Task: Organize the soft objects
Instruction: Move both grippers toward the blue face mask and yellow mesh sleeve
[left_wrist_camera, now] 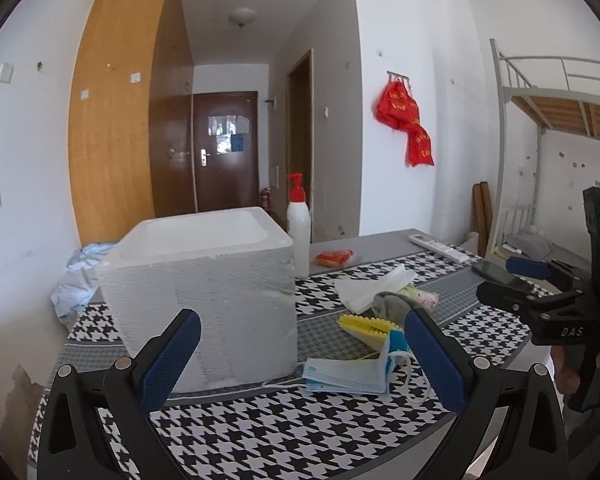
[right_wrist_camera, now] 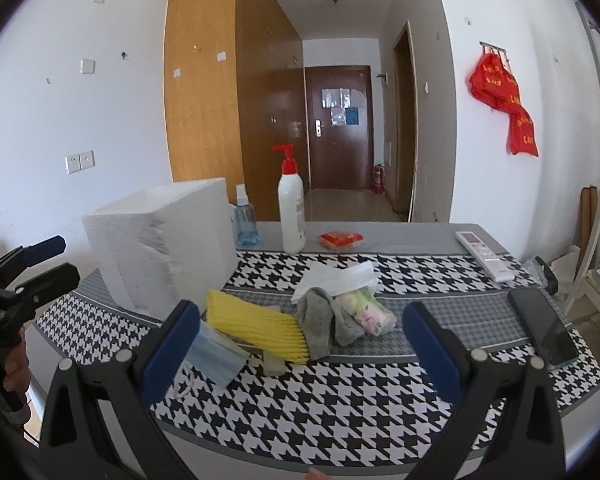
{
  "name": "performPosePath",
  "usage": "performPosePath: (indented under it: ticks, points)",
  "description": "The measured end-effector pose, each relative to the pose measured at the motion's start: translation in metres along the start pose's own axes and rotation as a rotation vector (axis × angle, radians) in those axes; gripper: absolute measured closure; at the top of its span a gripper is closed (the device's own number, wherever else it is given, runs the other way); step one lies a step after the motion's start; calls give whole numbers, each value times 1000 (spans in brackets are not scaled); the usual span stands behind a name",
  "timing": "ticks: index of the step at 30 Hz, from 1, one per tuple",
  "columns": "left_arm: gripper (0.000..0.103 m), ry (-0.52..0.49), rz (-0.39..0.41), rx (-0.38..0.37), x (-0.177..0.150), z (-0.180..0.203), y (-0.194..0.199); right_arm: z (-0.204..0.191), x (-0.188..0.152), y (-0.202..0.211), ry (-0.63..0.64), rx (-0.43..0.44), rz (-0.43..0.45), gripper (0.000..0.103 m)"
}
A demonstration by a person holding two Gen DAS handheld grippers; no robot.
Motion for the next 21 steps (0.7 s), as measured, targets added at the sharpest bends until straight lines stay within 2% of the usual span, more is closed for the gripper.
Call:
performPosePath:
  ticks: [16,21]
  points:
    - [1,-58,-135,-183,-16,22,-32,2,-8,-29,8,-24,-84,1]
    - [1,-57,-173,-213,-21,28,-46,6,-11,-34,1,-27,-103,1]
Point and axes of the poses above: each gripper's, at about its wrist camera, not at the fingertips, and y roughly against the way its jaws point, z to its right, x to its top, the point moved 1 cm from there along -y, roughly the way its jaws point, and after that the axes turned 9 degrees about -x, right-handed, at the moved point
